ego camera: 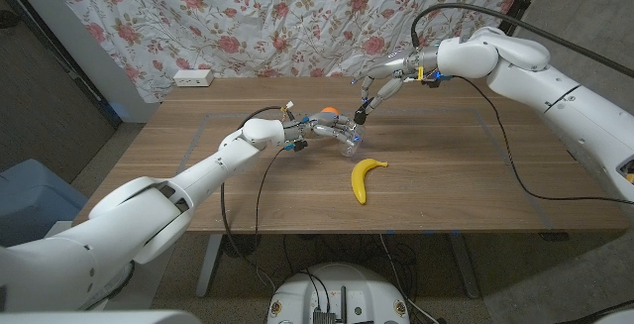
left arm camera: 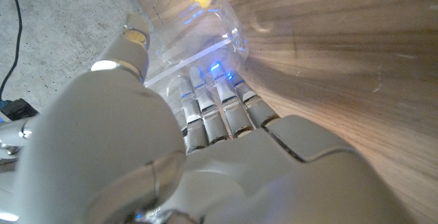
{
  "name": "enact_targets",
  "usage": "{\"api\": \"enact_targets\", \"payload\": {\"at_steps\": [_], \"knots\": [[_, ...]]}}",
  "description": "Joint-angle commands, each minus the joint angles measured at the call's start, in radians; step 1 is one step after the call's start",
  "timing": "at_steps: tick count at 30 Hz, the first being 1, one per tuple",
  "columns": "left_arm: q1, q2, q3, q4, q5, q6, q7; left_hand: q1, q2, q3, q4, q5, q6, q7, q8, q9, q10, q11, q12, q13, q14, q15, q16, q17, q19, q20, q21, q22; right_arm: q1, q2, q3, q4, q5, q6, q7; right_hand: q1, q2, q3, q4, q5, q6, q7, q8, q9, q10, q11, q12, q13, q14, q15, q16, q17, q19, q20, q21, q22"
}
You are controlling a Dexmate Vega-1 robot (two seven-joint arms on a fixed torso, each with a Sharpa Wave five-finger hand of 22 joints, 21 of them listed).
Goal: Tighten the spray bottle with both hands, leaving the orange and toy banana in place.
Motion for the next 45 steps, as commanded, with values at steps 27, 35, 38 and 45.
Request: {"api": "enact_targets", "payload": {"at_steps": [27,35,38,45], "knots": [[-0.008,-0.018,-0.004,0.050,-0.006,-0.028,-0.001,-0.025,0.148,0.018,0.012,0.005,0.163,-0.037,0.168,0.004,0.116,-0.101,0.002,0.008,0.009,-0.138,0.000,0.005,0.013,-0.048,-0.001,0.004,-0.202,-0.033,0.048,-0.281,-0.218,-0.345,-0.127,-0.057,0.042,-0.010,0.005,-0.049,0.224,-0.002,0.059,0.001,0.166,-0.022,0.021,-0.001,0.127,-0.063,0.047,-0.003,0.083,-0.028,0.008,0.003],[-0.016,-0.025,-0.003,0.067,-0.005,-0.034,-0.005,-0.026,0.147,0.018,0.012,0.005,0.161,-0.039,0.167,0.004,0.115,-0.101,0.001,0.009,0.009,-0.138,-0.001,0.005,0.014,-0.048,-0.001,0.004,-0.225,-0.017,0.041,-0.307,-0.270,-0.413,-0.132,-0.037,0.048,-0.004,-0.015,-0.055,0.277,-0.006,0.076,0.003,0.209,-0.033,0.025,-0.002,0.151,-0.082,0.053,-0.007,0.091,-0.026,0.006,0.003],[-0.017,-0.028,-0.004,0.072,-0.006,-0.036,-0.007,-0.026,0.147,0.017,0.012,0.005,0.161,-0.037,0.167,0.004,0.111,-0.101,-0.001,0.009,0.008,-0.137,-0.001,0.005,0.014,-0.048,-0.001,0.004,-0.233,-0.009,0.036,-0.320,-0.296,-0.448,-0.126,-0.033,0.048,-0.004,-0.022,-0.058,0.297,-0.011,0.082,0.004,0.238,-0.042,0.030,-0.002,0.167,-0.091,0.059,-0.008,0.091,-0.023,0.003,0.003],[-0.021,-0.033,-0.003,0.083,-0.007,-0.038,-0.008,-0.026,0.145,0.016,0.012,0.004,0.162,-0.038,0.167,0.004,0.112,-0.099,-0.002,0.010,0.007,-0.136,-0.002,0.006,0.015,-0.046,0.000,0.004,-0.237,0.002,0.021,-0.336,-0.337,-0.494,-0.103,-0.027,0.046,-0.004,-0.032,-0.062,0.324,-0.010,0.090,0.005,0.265,-0.054,0.032,-0.002,0.186,-0.099,0.065,-0.011,0.091,-0.014,0.001,0.003]]}}
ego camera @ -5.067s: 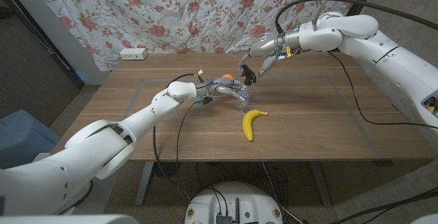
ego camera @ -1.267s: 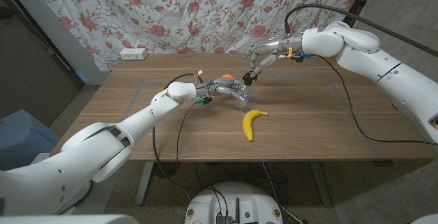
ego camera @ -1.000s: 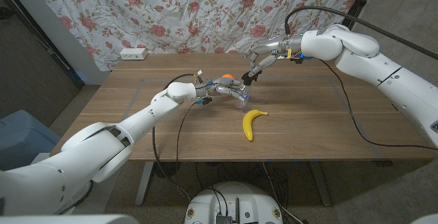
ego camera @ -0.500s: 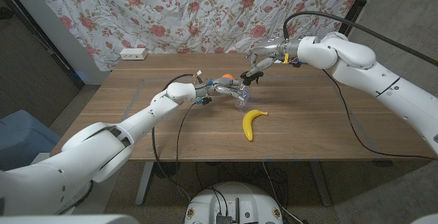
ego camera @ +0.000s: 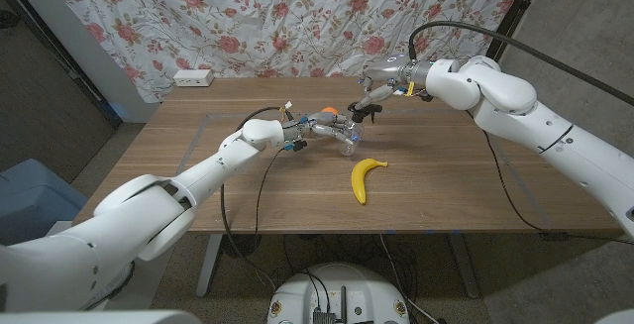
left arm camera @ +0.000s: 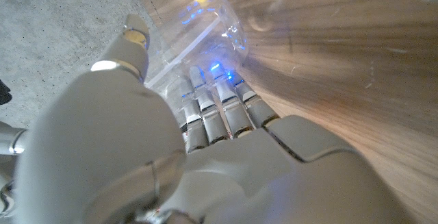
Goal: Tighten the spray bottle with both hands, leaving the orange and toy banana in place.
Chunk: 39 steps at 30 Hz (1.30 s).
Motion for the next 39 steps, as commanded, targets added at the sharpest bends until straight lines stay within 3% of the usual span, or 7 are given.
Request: {"api": "enact_targets", "payload": {"at_steps": [1,9,28,39], "knots": [[-0.009,-0.011,0.001,0.026,-0.001,-0.009,-0.005,-0.027,0.145,0.017,0.012,0.008,0.162,-0.038,0.167,0.004,0.108,-0.100,0.002,0.005,0.007,-0.136,-0.003,0.002,0.011,-0.042,-0.001,0.004,-0.026,0.021,-0.019,-0.038,-0.078,-0.094,0.016,0.018,-0.003,0.003,-0.011,-0.003,0.023,0.003,0.010,0.005,0.021,-0.005,0.005,-0.001,0.019,-0.007,0.008,0.000,0.002,0.011,0.001,0.004],[-0.027,-0.030,0.004,0.070,0.000,-0.029,-0.015,-0.028,0.146,0.017,0.013,0.008,0.162,-0.038,0.167,0.004,0.107,-0.101,0.000,0.006,0.007,-0.135,-0.003,0.002,0.011,-0.042,-0.001,0.004,-0.039,0.033,-0.028,-0.062,-0.123,-0.150,0.038,0.041,-0.007,0.008,-0.032,-0.006,0.060,0.006,0.024,0.008,0.051,-0.006,0.006,-0.002,0.043,-0.016,0.015,-0.005,0.006,0.017,0.000,0.004],[-0.047,-0.060,0.003,0.128,0.000,-0.055,-0.020,-0.028,0.147,0.018,0.013,0.008,0.165,-0.036,0.168,0.004,0.108,-0.099,-0.003,0.004,0.007,-0.134,-0.004,0.003,0.011,-0.040,-0.001,0.004,-0.056,0.088,-0.048,-0.096,-0.216,-0.285,0.089,0.039,-0.006,0.006,-0.037,-0.014,0.113,0.019,0.046,0.014,0.104,0.000,0.007,-0.002,0.093,-0.022,0.034,-0.008,0.021,0.035,0.003,0.004],[-0.014,-0.029,-0.003,0.050,-0.001,-0.016,0.010,-0.029,0.148,0.019,0.013,0.008,0.165,-0.035,0.168,0.004,0.109,-0.099,-0.006,0.001,0.007,-0.132,-0.006,0.002,0.012,-0.039,-0.001,0.004,-0.067,0.120,-0.057,-0.115,-0.258,-0.358,0.125,0.035,0.001,0.005,-0.036,-0.018,0.143,0.040,0.058,0.016,0.144,0.007,0.011,-0.002,0.124,-0.019,0.045,-0.009,0.032,0.044,0.005,0.005]]}}
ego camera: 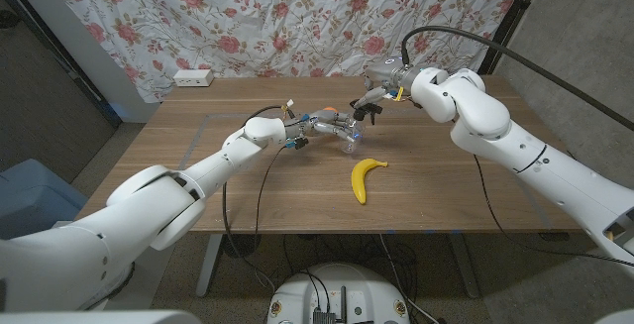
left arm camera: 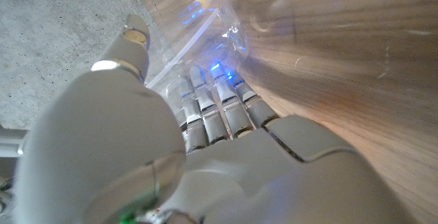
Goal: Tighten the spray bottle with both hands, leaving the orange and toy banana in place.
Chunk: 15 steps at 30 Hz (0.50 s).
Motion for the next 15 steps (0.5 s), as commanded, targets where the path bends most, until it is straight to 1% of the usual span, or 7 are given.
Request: {"api": "enact_targets", "payload": {"at_steps": [1,8,15], "knots": [[0.030,0.024,-0.007,-0.063,-0.001,0.034,0.029,-0.029,0.148,0.019,0.013,0.005,0.166,-0.034,0.168,0.004,0.109,-0.101,0.001,0.001,0.007,-0.132,-0.002,0.003,0.010,-0.041,-0.001,0.004,-0.013,0.035,-0.009,-0.022,-0.047,-0.081,0.032,-0.004,0.013,0.002,-0.007,-0.007,0.020,0.005,0.006,0.003,0.022,-0.001,0.008,0.002,0.017,-0.017,0.012,0.000,0.004,0.009,0.005,0.005],[0.042,0.033,-0.009,-0.087,-0.004,0.047,0.038,-0.030,0.148,0.020,0.014,0.005,0.166,-0.036,0.168,0.004,0.111,-0.101,0.001,0.001,0.008,-0.132,-0.003,0.003,0.010,-0.041,-0.001,0.004,-0.017,0.052,-0.011,-0.028,-0.057,-0.118,0.051,-0.008,0.018,0.001,-0.005,-0.011,0.033,0.010,0.009,0.001,0.029,0.000,0.004,0.002,0.027,-0.013,0.015,-0.001,0.009,0.019,0.005,0.005],[0.054,0.044,-0.012,-0.114,-0.007,0.060,0.047,-0.031,0.149,0.021,0.015,0.005,0.167,-0.035,0.168,0.004,0.110,-0.101,0.000,0.002,0.008,-0.132,-0.003,0.003,0.011,-0.040,0.000,0.004,-0.020,0.070,-0.019,-0.033,-0.075,-0.162,0.071,-0.014,0.023,0.000,-0.002,-0.015,0.041,0.019,0.004,-0.011,0.038,0.001,0.002,0.002,0.035,-0.009,0.018,-0.001,0.010,0.028,0.004,0.006]]}}
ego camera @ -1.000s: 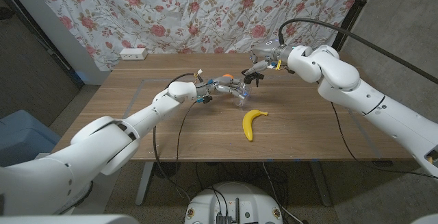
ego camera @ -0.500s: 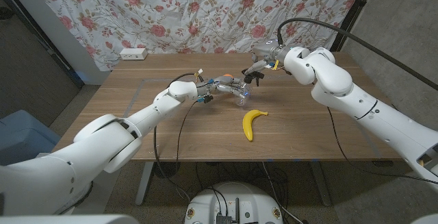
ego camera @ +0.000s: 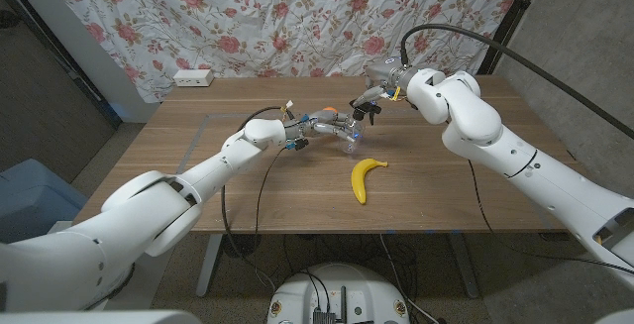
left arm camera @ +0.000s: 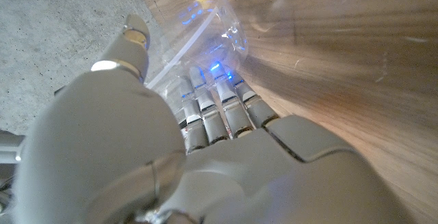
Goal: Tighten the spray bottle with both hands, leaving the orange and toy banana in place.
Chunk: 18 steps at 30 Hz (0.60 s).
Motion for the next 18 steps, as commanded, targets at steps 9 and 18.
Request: {"api": "enact_targets", "payload": {"at_steps": [9,18], "knots": [[0.034,0.031,-0.008,-0.074,-0.008,0.038,0.023,-0.030,0.150,0.022,0.013,0.005,0.167,-0.033,0.168,0.004,0.111,-0.098,0.006,0.002,0.009,-0.130,-0.004,0.002,0.011,-0.040,0.000,0.004,-0.014,0.045,-0.016,-0.022,-0.046,-0.110,0.049,-0.008,0.018,0.000,0.000,-0.011,0.029,0.011,-0.002,-0.014,0.019,-0.005,-0.003,0.001,0.021,0.001,0.013,-0.002,0.005,0.018,0.003,0.006],[0.037,0.037,-0.010,-0.081,-0.011,0.036,0.022,-0.030,0.150,0.023,0.012,0.005,0.169,-0.032,0.169,0.004,0.111,-0.099,0.005,0.001,0.010,-0.131,-0.004,0.002,0.012,-0.040,0.000,0.004,-0.011,0.047,-0.020,-0.023,-0.041,-0.112,0.053,-0.024,0.013,-0.008,0.001,-0.019,-0.016,0.006,-0.025,-0.013,0.016,0.005,-0.017,0.001,0.025,0.010,0.011,-0.005,0.006,0.023,0.002,0.006]]}}
